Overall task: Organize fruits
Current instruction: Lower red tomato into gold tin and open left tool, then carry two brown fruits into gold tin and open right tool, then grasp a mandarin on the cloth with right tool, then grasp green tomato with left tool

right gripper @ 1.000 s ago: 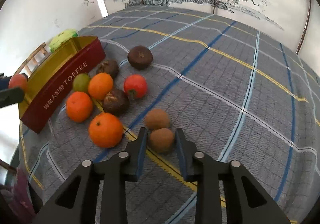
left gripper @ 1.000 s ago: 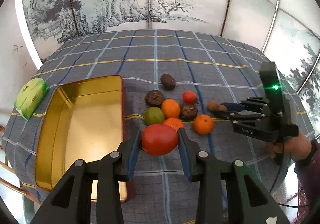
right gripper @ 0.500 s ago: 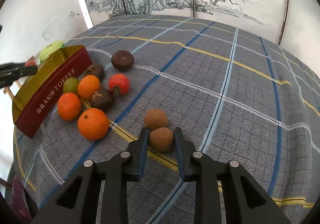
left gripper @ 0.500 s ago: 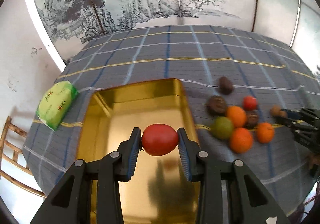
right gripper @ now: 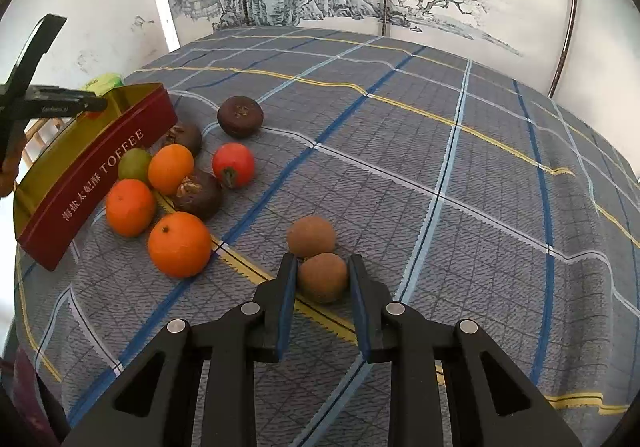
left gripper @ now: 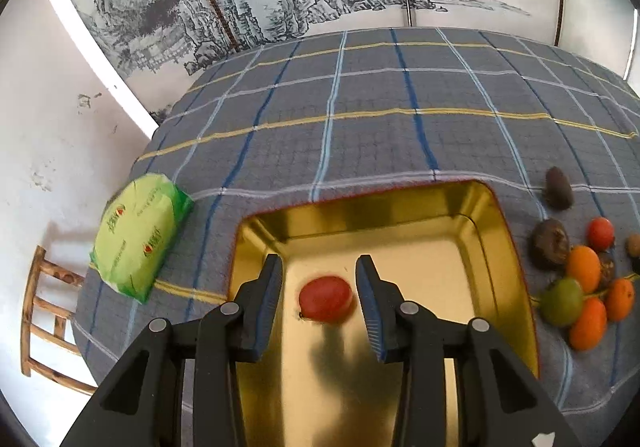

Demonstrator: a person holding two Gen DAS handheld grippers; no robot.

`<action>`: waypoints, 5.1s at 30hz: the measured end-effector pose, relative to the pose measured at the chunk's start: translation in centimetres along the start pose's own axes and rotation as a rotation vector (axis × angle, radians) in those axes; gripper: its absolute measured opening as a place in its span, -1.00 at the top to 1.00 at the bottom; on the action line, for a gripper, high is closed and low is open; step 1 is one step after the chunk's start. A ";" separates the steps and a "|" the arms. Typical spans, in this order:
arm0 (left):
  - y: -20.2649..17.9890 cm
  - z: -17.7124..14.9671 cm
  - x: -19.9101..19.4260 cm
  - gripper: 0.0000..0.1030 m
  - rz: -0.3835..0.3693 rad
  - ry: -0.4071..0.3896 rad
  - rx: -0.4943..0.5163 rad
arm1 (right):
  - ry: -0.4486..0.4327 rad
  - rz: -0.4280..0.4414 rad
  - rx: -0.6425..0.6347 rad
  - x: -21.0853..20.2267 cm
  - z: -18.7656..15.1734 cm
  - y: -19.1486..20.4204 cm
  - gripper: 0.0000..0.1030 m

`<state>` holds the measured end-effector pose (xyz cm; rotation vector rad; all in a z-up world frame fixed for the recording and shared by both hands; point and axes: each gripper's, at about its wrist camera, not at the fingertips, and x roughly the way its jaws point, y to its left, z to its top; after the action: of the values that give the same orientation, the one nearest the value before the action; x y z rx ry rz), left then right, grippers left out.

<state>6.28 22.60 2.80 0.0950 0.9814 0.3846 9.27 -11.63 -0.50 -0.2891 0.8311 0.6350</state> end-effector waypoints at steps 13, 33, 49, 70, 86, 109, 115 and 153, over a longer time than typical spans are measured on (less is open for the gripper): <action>2.1 -3.2 -5.4 -0.56 -0.032 -0.065 -0.139 | 0.030 0.041 0.109 -0.4 0.3 -1.3 0.49; 3.3 -15.2 -12.7 -0.86 -0.150 -0.054 -0.348 | -0.060 0.367 0.018 -4.3 9.2 10.2 0.49; 3.9 -16.7 -14.4 -0.97 -0.167 -0.065 -0.330 | 0.107 0.395 -0.164 5.3 13.6 22.5 0.49; 3.1 -16.9 -13.3 -0.97 -0.198 -0.027 -0.321 | 0.028 0.417 -0.041 5.3 14.8 22.9 0.46; -1.5 -15.6 -13.9 -0.97 -0.228 -0.052 -0.194 | 0.054 0.264 -0.095 -1.8 3.6 10.7 0.45; -7.5 -8.7 -15.7 -0.98 -0.322 -0.182 0.155 | -0.087 0.111 0.062 -5.2 3.2 2.8 0.23; -11.9 -4.9 -13.3 -0.97 -0.458 -0.154 0.379 | -0.049 -0.091 0.148 -5.9 -0.5 -5.1 0.23; -14.2 -5.8 -8.1 0.34 -0.474 0.055 0.004 | -0.034 -0.047 0.195 -3.0 -3.2 -7.0 0.20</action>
<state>1.39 5.94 2.41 -0.1445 1.0243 -0.0503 10.21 -19.79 -0.26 -0.1196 0.8449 0.5096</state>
